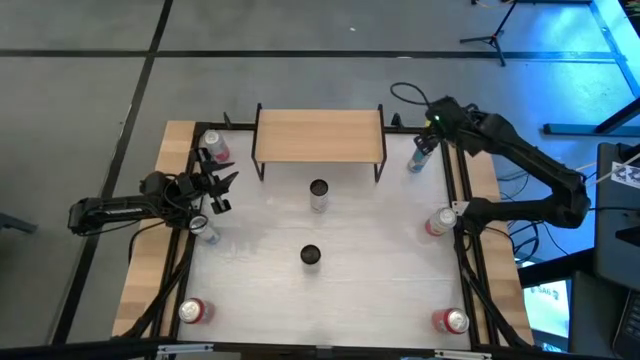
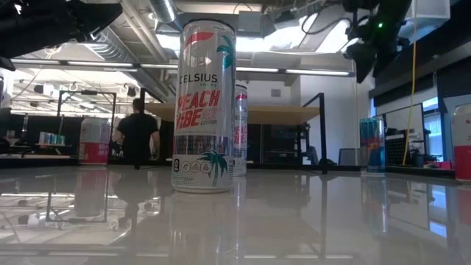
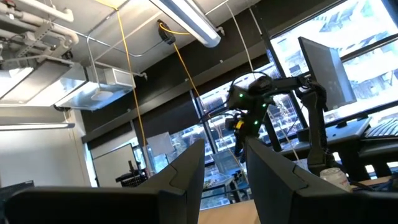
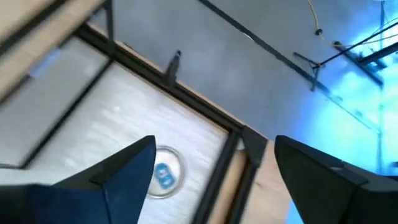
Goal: Place canned beverage on shelf
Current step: Put the top blue soda can on the shelf
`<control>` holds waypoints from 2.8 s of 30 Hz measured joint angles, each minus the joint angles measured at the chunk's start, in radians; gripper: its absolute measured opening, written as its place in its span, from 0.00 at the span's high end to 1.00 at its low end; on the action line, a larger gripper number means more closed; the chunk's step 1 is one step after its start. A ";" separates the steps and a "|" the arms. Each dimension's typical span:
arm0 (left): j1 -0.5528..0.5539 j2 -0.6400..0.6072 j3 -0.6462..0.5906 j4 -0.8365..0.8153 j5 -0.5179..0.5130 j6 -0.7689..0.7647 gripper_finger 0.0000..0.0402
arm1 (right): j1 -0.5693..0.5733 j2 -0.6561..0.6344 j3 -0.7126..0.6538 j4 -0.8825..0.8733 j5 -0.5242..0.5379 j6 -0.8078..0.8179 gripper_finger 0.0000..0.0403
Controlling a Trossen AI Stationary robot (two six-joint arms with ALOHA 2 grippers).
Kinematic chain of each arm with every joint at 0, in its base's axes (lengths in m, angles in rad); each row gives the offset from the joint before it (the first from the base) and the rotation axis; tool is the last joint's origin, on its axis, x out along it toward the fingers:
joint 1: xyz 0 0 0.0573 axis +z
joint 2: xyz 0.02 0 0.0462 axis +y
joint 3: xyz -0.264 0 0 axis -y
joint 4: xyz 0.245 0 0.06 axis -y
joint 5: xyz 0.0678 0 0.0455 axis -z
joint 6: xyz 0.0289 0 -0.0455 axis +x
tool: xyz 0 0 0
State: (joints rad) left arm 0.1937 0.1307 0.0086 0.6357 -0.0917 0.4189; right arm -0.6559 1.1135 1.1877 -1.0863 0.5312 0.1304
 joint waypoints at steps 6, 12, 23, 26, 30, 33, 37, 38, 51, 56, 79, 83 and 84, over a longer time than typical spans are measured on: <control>0.000 0.000 0.000 0.000 0.000 -0.001 0.73 | -0.026 0.034 0.001 -0.016 -0.002 -0.046 0.18; 0.000 0.000 0.000 -0.003 0.000 -0.026 0.73 | -0.030 0.072 0.001 -0.016 -0.092 0.029 0.18; 0.000 0.000 0.001 -0.014 0.000 -0.026 0.73 | -0.130 0.220 0.001 -0.073 -0.265 0.049 0.19; 0.000 0.000 0.001 -0.014 0.000 -0.026 0.73 | -0.139 0.246 0.001 -0.079 -0.274 0.049 0.19; 0.000 0.000 0.001 -0.017 0.000 -0.027 0.73 | -0.136 0.270 0.001 -0.095 -0.283 0.045 0.19; 0.000 0.000 0.001 -0.022 0.000 -0.027 0.73 | -0.137 0.284 0.001 -0.092 -0.284 0.045 0.19; 0.000 0.000 0.001 -0.024 0.000 -0.027 0.73 | -0.137 0.307 0.001 -0.091 -0.281 0.046 0.19; 0.000 0.000 0.001 -0.024 0.000 -0.027 0.73 | -0.137 0.313 0.001 -0.091 -0.280 0.046 0.19; 0.000 0.000 0.001 -0.023 0.000 -0.027 0.73 | -0.137 0.363 -0.078 -0.034 -0.278 0.017 0.19; 0.000 0.000 0.001 -0.022 0.000 -0.027 0.73 | -0.137 0.363 -0.085 -0.008 -0.292 0.014 0.22; 0.000 0.000 0.001 -0.022 0.000 -0.027 0.73 | -0.107 0.309 0.237 -0.249 -0.271 -0.049 0.43; 0.000 0.000 0.001 -0.023 -0.009 -0.026 0.73 | -0.060 0.309 0.404 -0.313 -0.263 -0.038 0.43; 0.000 0.000 0.001 -0.023 -0.019 -0.027 0.73 | -0.047 0.309 0.446 -0.323 -0.262 -0.033 0.43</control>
State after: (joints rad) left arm 0.1936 0.1307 0.0093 0.6128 -0.1103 0.3920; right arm -0.7031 1.4223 1.6337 -1.4089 0.2689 0.0975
